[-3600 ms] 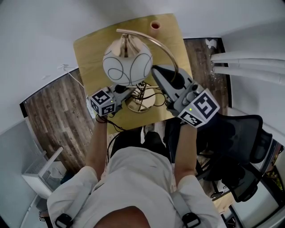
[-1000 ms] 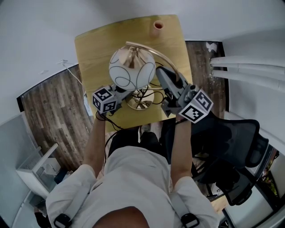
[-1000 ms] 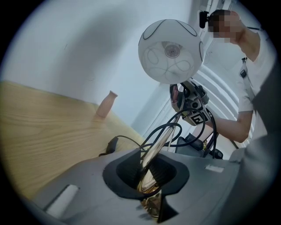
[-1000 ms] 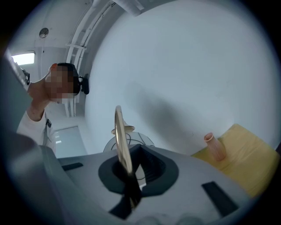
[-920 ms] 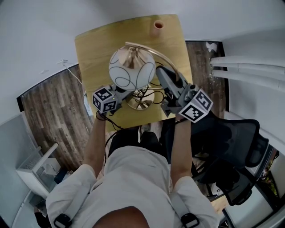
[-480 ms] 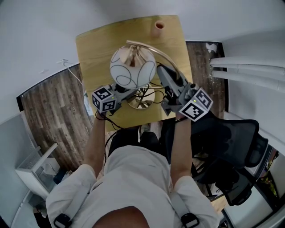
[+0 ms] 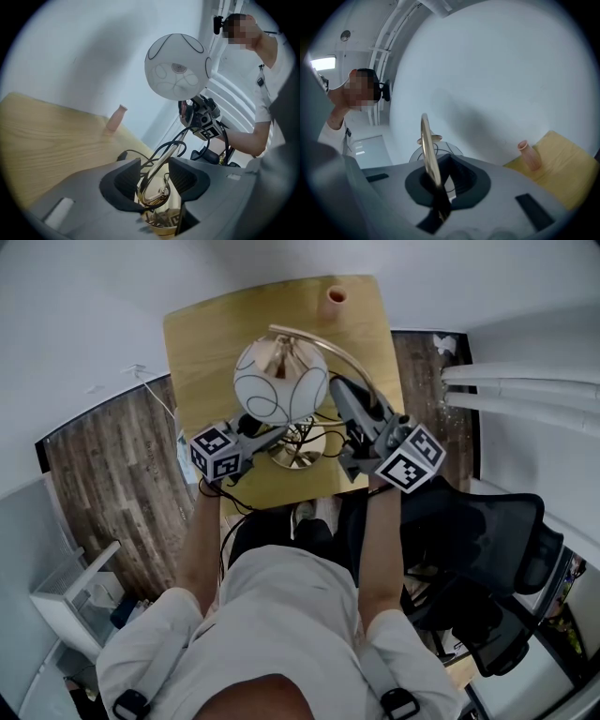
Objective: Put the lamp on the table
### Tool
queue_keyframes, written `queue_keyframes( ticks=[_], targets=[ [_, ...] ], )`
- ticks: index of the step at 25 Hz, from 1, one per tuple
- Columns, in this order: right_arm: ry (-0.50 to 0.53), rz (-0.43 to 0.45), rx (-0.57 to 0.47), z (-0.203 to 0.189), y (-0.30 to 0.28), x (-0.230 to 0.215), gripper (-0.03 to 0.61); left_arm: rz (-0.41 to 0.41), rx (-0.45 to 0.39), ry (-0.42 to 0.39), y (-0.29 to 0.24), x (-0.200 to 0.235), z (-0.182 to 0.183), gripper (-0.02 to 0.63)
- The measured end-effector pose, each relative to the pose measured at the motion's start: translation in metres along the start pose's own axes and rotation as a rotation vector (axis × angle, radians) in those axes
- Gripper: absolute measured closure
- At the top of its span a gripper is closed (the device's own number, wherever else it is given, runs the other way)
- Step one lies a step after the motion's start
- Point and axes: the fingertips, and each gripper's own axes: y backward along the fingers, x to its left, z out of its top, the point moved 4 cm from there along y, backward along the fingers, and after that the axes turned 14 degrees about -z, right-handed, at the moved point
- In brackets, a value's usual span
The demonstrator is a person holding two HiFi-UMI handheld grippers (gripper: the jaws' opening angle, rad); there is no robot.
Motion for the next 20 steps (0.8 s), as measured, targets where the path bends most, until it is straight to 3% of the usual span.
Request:
queue_keyframes(
  ticks=[8,20],
  targets=[
    [-0.002,0.008,0.001,-0.002,0.002,-0.001,0.580,0.042,-0.011,-0.044,0.008,-0.011,0.009,0.444],
    [0.002,0.016,0.010,-0.003,0.009,0.003,0.580,0.055,-0.063,-0.136,0.017,-0.048,0.037,0.595]
  ],
)
